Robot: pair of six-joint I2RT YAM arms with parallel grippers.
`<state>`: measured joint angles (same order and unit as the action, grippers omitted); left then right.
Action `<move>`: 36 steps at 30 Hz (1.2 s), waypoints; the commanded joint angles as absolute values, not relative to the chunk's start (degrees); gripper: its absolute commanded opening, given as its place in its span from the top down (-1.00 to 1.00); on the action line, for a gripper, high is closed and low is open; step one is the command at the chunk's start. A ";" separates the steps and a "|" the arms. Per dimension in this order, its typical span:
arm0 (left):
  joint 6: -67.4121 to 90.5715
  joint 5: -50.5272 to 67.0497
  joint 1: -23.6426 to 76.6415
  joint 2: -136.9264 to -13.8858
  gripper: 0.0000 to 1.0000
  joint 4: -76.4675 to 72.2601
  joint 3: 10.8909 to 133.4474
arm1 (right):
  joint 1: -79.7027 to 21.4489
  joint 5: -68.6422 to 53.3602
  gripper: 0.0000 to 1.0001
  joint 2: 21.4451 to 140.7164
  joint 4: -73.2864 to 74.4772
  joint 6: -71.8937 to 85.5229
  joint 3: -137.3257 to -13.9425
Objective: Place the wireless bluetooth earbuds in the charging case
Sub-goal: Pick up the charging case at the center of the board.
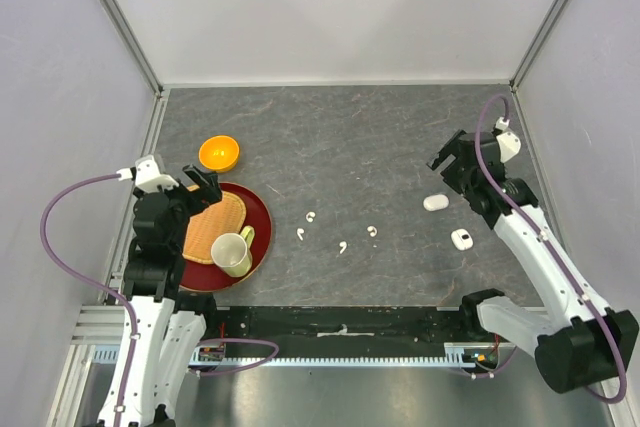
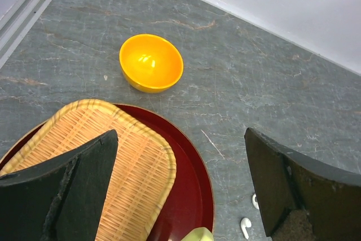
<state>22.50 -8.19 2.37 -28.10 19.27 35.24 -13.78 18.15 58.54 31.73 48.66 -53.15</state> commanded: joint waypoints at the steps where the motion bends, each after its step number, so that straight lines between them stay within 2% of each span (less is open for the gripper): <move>1: 19.78 -6.86 2.37 -26.81 -1.00 18.37 35.42 | -13.71 23.55 -0.93 61.34 41.12 56.66 -59.76; 5: 19.77 -6.59 2.37 -26.72 -1.00 17.67 35.33 | -12.14 22.86 -0.90 63.72 42.98 61.69 -60.82; 14: 19.86 -4.22 2.37 -27.86 -0.99 17.23 35.24 | -4.50 12.14 -0.80 71.79 44.91 68.29 -60.82; 22: 19.60 -3.60 2.29 -28.56 -1.00 17.14 35.16 | -1.67 6.68 -0.55 80.32 45.00 68.64 -60.29; 36: 19.51 -1.58 2.29 -31.02 -1.00 17.23 35.51 | -0.53 8.00 -0.54 89.03 44.04 68.47 -58.89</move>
<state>21.56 -3.64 2.37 -30.30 19.18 35.24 -1.13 6.92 86.59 44.62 67.85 -59.16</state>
